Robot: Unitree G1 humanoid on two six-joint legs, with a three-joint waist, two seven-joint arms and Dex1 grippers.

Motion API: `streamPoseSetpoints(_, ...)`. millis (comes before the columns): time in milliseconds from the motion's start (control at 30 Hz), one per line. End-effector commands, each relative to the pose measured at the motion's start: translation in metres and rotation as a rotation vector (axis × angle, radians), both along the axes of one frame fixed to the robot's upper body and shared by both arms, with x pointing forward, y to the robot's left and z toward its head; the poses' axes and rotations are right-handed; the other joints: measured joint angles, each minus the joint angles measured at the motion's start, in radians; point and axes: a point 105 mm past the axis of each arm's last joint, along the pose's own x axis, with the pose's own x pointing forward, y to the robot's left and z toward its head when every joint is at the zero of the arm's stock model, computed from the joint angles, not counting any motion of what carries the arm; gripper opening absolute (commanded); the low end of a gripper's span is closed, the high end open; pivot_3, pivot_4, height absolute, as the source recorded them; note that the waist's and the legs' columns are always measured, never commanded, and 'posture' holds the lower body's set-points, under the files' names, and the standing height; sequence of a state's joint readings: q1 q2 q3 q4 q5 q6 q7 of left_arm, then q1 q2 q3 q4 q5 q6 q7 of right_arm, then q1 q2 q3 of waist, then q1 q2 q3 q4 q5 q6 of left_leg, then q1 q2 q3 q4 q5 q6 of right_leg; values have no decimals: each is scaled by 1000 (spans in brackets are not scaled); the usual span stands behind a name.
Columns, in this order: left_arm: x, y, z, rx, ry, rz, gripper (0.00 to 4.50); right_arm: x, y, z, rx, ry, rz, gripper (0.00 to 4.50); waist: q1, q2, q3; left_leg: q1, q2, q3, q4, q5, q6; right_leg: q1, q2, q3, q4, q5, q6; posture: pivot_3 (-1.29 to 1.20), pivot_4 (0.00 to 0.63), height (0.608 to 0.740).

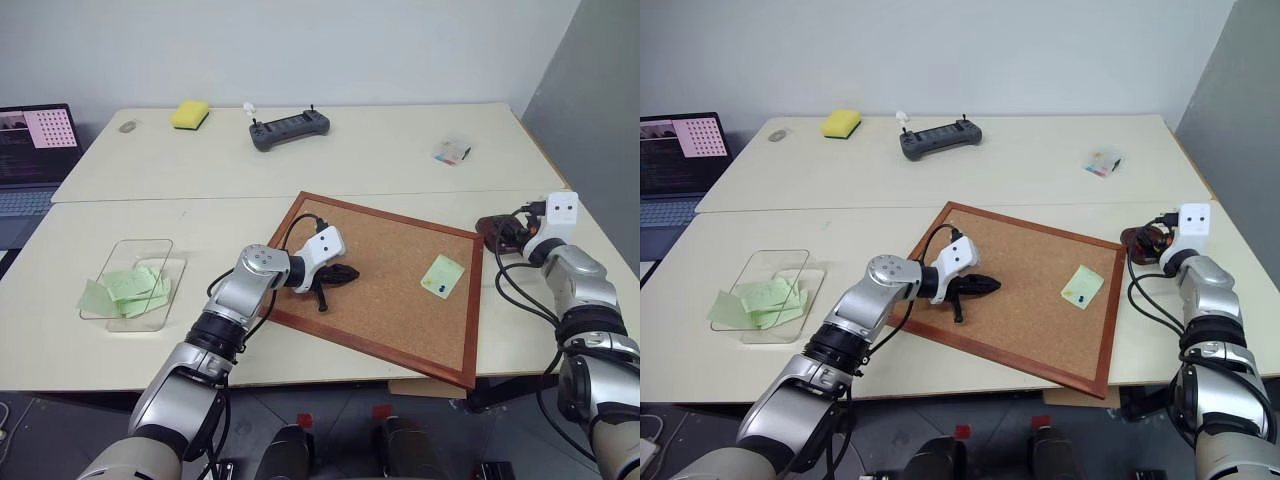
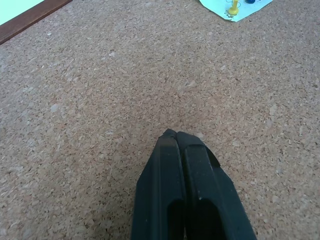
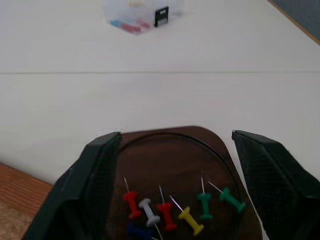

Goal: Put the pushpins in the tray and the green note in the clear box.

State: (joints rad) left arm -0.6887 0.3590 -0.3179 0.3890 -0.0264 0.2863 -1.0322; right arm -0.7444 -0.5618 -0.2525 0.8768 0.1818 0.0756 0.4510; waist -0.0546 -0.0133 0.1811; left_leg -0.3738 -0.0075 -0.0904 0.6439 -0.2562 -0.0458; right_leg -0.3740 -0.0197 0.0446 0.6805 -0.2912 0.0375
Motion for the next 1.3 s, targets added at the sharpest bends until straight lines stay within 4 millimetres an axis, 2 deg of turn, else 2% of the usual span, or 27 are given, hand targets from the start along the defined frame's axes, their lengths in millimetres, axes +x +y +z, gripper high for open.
streamPoseSetpoints(33,-4,7,-23,62,56,22,0,-14,18,25,-39,-93,170,4479,1,0,0,0,0,-1,0,0,0,0,0,-1,0,0,0,0,150,740)
streamPoseSetpoints(100,-4,8,-23,62,58,25,0,-25,28,25,-49,-89,243,4479,3,0,0,-1,0,-2,0,0,0,0,0,-1,0,0,0,0,150,740)
streamPoseSetpoints(233,-5,9,-24,63,61,27,0,-73,66,18,-88,-41,524,4479,6,1,0,-2,0,-3,0,0,0,0,0,-2,-1,0,0,0,150,740)
streamPoseSetpoints(433,-6,12,-25,69,61,28,0,-137,104,10,-59,32,764,4479,6,1,0,-3,0,-4,0,0,0,-1,0,-3,-2,-1,2,0,150,740)
streamPoseSetpoints(533,-6,12,-26,70,62,26,0,-152,118,8,-32,50,822,4479,6,0,0,-2,0,-4,0,0,0,0,1,-3,-1,-3,5,0,150,740)
streamPoseSetpoints(800,-6,13,-25,73,63,23,0,-140,126,-11,-42,83,792,4479,6,-1,1,-1,0,-4,0,0,0,0,1,-3,-2,-4,6,0,150,740)
streamPoseSetpoints(1133,-6,13,-24,78,57,21,0,-120,121,-29,-87,99,756,4479,7,-1,1,-1,0,-4,0,0,0,0,1,-3,-2,-3,6,0,150,740)
streamPoseSetpoints(1233,-5,13,-22,77,54,20,0,-118,119,-32,-107,103,754,4046,7,-1,1,-1,0,-4,0,0,0,0,1,-3,-2,-3,6,0,150,740)
streamPoseSetpoints(1300,-5,13,-22,75,53,20,0,-117,119,-33,-115,103,757,3589,7,-1,1,-1,0,-4,0,0,0,0,1,-3,-2,-3,5,0,150,740)
